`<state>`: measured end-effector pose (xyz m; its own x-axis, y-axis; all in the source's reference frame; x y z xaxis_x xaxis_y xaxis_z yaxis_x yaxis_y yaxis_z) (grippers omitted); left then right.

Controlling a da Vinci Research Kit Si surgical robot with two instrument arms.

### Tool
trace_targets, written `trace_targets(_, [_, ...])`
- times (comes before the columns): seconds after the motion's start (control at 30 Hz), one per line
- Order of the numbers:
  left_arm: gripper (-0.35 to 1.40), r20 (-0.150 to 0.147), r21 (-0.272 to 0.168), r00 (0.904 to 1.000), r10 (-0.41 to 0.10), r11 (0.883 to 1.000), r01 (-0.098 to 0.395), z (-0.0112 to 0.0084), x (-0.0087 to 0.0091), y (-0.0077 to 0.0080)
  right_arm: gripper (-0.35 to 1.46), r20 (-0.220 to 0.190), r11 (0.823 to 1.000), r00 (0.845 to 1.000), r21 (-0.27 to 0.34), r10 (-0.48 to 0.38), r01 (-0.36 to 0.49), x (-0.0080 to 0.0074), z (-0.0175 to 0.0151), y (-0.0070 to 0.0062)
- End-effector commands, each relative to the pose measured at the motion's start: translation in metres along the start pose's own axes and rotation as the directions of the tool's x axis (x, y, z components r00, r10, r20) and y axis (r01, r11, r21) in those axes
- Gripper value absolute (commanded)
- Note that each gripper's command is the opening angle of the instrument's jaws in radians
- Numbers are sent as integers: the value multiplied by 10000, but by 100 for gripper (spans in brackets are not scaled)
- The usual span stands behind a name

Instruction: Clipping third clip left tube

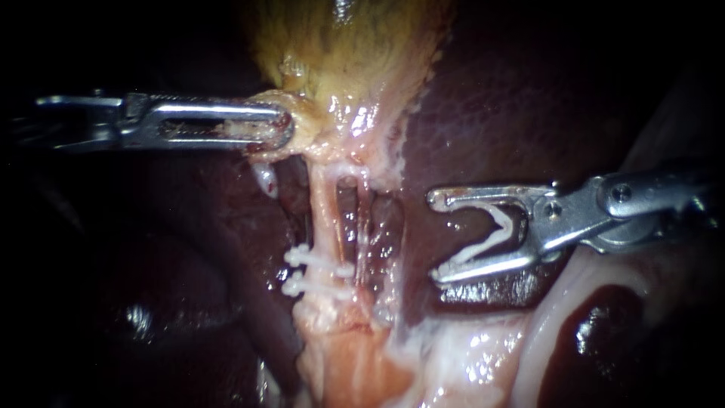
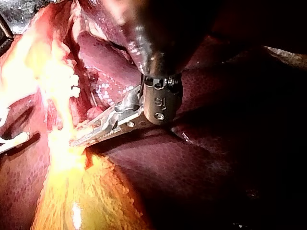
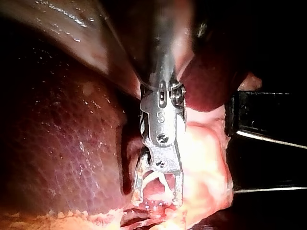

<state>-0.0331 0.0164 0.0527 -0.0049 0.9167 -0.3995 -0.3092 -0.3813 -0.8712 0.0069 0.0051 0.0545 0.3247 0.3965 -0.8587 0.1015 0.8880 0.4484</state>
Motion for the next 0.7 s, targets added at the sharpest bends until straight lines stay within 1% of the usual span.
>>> trace_targets(0.03, [-35,18,-50,10000,-18,10000,18,-5,4,2,50,-2,10000,10000,-5,6,-6,0,0,0])
trace_targets(0.07, [-35,60,-117,10000,-50,9999,51,-12,9,4,50,-2,10000,10000,-5,6,-6,0,0,0])
trace_targets(0.1, [-35,76,-72,9999,-88,9999,88,-20,15,6,50,-2,10000,10000,-7,7,-7,0,0,0])
trace_targets(0.2, [-35,-200,-22,9994,-272,9996,271,-47,34,14,50,-2,10000,10000,-14,11,-11,1,1,1])
trace_targets(0.27, [-35,-324,6,9992,-215,9998,216,-62,43,18,50,2,10000,10000,-54,16,-16,2,3,1])
trace_targets(0.3, [-35,-328,23,9992,-231,9997,231,-67,45,19,50,-2,10000,10000,-34,20,-20,3,5,1])
trace_targets(0.37, [-35,-361,30,9991,-238,9997,239,-72,45,21,50,-13,10000,10000,25,29,-29,6,12,2])
trace_targets(0.43, [-35,-365,37,9991,-230,9997,232,-73,44,21,50,-31,9999,10000,141,-21,21,11,21,2])
trace_targets(0.6, [-35,-377,54,9991,-216,9997,218,-71,41,21,50,-189,9959,9963,350,840,-833,30,58,2])
trace_targets(0.67, [-35,-376,54,9991,-216,9997,218,-71,41,21,50,-267,9913,9916,392,1267,-1257,37,74,5])
trace_targets(0.7, [-35,-377,55,9991,-216,9997,218,-71,41,22,50,-301,9903,9906,424,1334,-1321,39,80,7])
